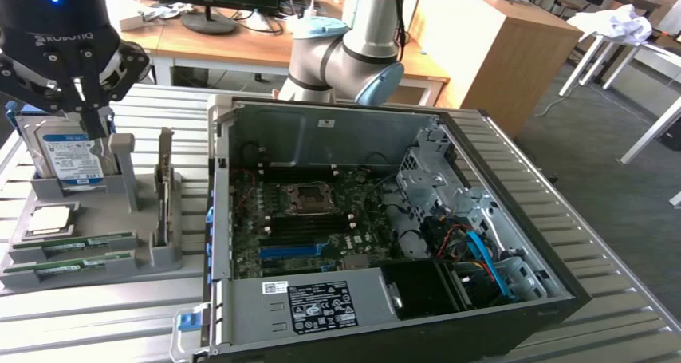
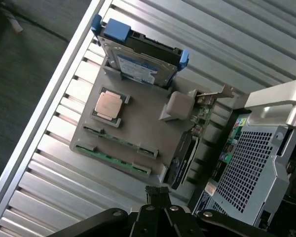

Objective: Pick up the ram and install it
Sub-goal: 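Press down the ram until it locks into place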

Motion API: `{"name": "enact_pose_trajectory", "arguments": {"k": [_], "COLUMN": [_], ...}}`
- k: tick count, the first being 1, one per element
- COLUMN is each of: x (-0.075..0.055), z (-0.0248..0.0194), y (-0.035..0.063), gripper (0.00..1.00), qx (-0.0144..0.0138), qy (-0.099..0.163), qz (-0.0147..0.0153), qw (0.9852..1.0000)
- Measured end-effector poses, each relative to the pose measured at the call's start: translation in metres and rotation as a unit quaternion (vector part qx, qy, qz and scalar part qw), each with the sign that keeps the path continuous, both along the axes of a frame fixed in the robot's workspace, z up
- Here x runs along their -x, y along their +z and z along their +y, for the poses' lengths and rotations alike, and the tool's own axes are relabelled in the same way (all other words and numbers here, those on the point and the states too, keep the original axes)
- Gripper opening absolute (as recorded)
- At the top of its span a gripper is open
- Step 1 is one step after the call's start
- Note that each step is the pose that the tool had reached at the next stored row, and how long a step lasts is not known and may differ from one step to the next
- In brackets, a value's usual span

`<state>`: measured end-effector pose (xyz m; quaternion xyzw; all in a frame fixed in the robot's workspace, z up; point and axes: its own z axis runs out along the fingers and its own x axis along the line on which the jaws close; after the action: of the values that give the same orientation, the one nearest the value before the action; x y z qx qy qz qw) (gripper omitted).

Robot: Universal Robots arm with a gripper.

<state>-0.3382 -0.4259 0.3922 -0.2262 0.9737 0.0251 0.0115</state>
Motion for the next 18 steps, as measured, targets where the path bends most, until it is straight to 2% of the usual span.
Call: {"name": "enact_pose_trajectory", "arguments": {"k": [5, 9, 14, 18], "x": [0.0003, 0.0005, 0.0006, 0.0007], "z": [0.0, 0.0, 0.0, 0.0], "y": [-0.0001, -0.0002, -0.0004, -0.0006], "gripper": [0.1, 0.1, 0.1, 0.1], "qx": [0.0, 0.0, 0.0, 0.0], "qy": [0.041, 0.074, 0.118, 0.155], "qz": [0.0, 0.0, 0.0, -0.0001], "qw": [0.9992, 0.9972, 0.993, 0.988]}}
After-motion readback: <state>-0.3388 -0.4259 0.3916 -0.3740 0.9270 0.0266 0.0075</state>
